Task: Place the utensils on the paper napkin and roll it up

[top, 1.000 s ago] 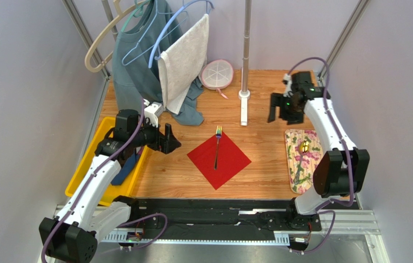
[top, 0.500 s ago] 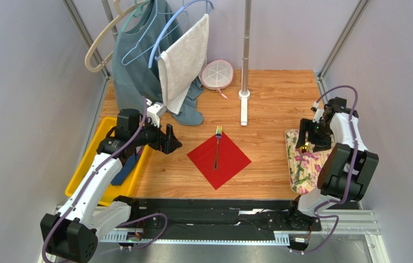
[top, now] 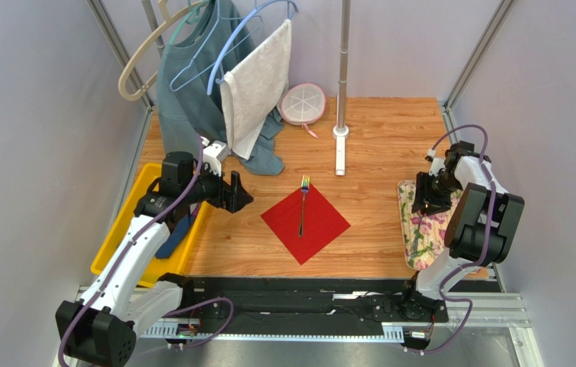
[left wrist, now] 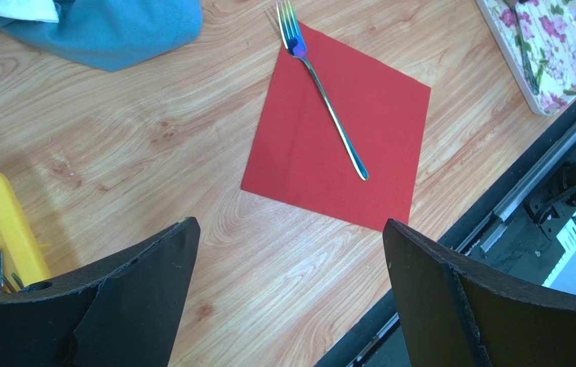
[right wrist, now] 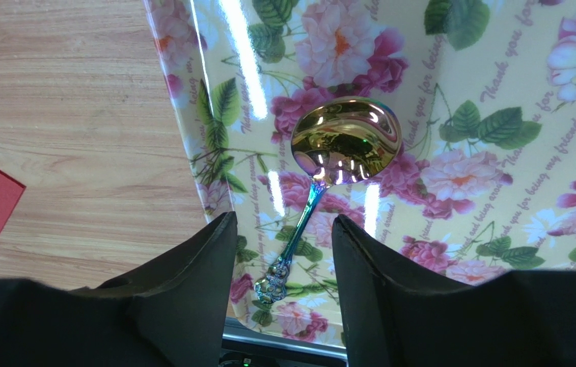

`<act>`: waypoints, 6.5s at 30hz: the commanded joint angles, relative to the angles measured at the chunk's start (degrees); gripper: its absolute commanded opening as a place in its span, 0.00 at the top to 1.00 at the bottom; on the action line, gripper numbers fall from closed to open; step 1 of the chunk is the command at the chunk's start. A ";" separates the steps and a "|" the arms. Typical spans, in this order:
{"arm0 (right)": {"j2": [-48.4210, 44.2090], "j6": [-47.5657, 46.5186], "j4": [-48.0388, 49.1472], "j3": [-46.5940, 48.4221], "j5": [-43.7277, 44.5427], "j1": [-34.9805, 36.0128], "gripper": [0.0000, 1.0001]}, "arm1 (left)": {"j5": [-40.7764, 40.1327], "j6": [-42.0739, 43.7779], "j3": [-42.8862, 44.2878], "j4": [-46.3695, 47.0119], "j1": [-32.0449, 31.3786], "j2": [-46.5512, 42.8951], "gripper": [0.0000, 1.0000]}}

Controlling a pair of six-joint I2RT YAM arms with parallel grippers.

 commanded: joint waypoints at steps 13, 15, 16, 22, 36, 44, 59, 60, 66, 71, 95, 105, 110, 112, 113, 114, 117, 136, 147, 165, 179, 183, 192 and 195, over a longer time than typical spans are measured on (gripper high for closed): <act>1.67 0.70 9.05 -8.40 4.86 -0.38 0.65 | -0.99 -3.13 -0.77 4.50 0.22 -0.86 0.01; 1.93 0.87 9.23 -8.14 4.95 -0.38 0.76 | -1.43 -3.04 -1.03 4.68 0.22 -0.95 0.01; 2.10 1.40 9.50 -7.97 5.04 -0.30 0.80 | -1.87 -3.04 -1.12 4.77 0.22 -1.04 0.01; 2.72 3.33 7.14 -2.00 3.81 0.05 1.00 | -5.21 -3.13 -0.68 3.80 0.22 0.10 0.01; -3.43 18.42 -3.42 12.16 -10.51 14.37 1.00 | -6.09 -2.86 0.72 1.25 0.22 1.78 0.01; -0.45 29.52 0.35 14.45 -12.71 30.00 1.00 | -6.00 -4.00 -0.07 1.95 0.22 1.07 0.01; 8.51 42.80 10.90 14.44 -3.66 46.72 1.00 | -4.95 -5.32 -1.38 3.45 0.22 1.69 0.01; 9.22 43.41 10.82 14.88 -3.49 46.81 1.00 | -4.95 -5.41 -1.38 3.54 0.22 1.78 0.01; 14.05 45.08 10.55 17.87 -4.89 47.25 1.00 | -4.60 -5.58 -1.74 4.15 0.22 2.21 0.01; 16.69 45.96 10.38 19.10 -5.42 48.31 1.00 | -4.33 -5.67 -1.82 4.59 0.22 2.65 0.01; 22.67 48.16 9.59 22.71 -4.10 49.89 0.82 | -4.25 -5.85 -2.79 5.29 0.22 2.74 0.01; 20.40 46.76 8.01 24.11 -5.15 49.71 0.68 | -2.76 -4.89 -1.30 3.89 0.22 2.74 0.01; 14.60 40.44 5.98 24.03 -9.72 49.45 0.66 | 5.65 3.54 0.63 2.39 0.22 0.03 0.01; 11.00 36.92 5.98 20.89 -12.88 49.45 0.66 | 9.71 9.14 0.64 2.13 0.22 -1.47 0.01; 9.77 35.69 6.07 19.65 -13.59 49.36 0.58 | 13.56 10.83 0.64 1.87 0.22 -1.65 0.01; 8.54 34.81 6.42 18.24 -14.12 49.36 0.54 | 15.25 12.77 0.55 1.61 -0.04 -1.74 0.01; 3.79 30.50 7.74 12.62 -18.33 48.22 0.48 | 17.81 21.81 -0.15 0.73 -3.62 -1.13 0.01; -6.51 33.92 22.24 -9.81 -33.81 36.62 0.12 | 3.32 56.64 0.89 5.38 -42.40 22.50 0.66; -0.80 34.62 19.69 -6.56 -39.17 35.57 0.21 | -2.14 57.35 4.24 6.70 -46.10 34.11 0.61; 1.05 34.98 19.69 -5.94 -38.99 34.95 0.23 | -4.68 55.94 6.44 5.38 -48.29 42.29 0.64; -0.09 35.77 19.96 -6.73 -39.96 34.07 0.25 | -1.27 55.06 9.59 0.82 -47.77 39.75 1.00; -0.35 35.77 19.96 -7.17 -40.40 33.89 0.28 | 2.60 52.17 12.06 -1.91 -45.05 39.13 1.00; -0.09 36.64 21.36 -9.19 -41.37 33.89 0.57 | 6.39 51.98 14.26 -1.39 -39.69 38.34 1.00; -0.18 38.13 22.94 -10.68 -41.98 33.89 0.71 | 6.65 51.99 15.75 -0.68 -37.93 39.12 1.00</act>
